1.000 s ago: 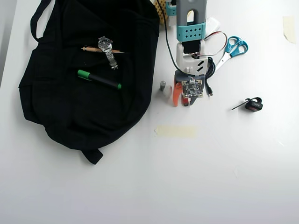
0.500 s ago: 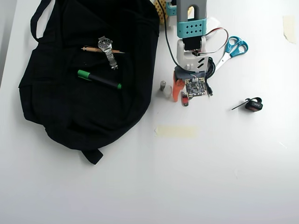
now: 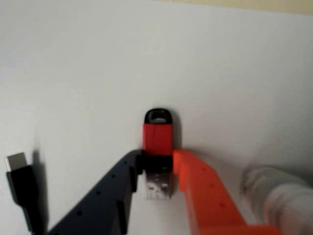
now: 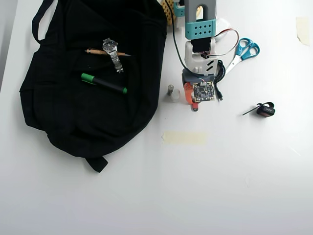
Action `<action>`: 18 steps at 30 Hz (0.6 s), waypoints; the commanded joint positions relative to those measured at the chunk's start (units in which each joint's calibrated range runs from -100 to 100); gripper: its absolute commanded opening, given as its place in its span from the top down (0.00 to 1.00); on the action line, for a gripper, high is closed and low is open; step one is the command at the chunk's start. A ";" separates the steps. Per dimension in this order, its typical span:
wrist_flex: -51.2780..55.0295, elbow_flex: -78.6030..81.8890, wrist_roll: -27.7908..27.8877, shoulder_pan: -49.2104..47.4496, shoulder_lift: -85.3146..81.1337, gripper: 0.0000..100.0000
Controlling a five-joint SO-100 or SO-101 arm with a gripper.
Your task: Put the usb stick into the black bag
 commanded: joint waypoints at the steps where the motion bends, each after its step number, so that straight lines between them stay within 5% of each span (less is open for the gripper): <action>1: 0.59 -0.22 -0.02 -0.59 -1.09 0.98; 8: 2.14 -1.74 0.08 -0.52 -2.75 0.98; 18: 23.33 -10.73 0.40 -0.07 -14.29 0.98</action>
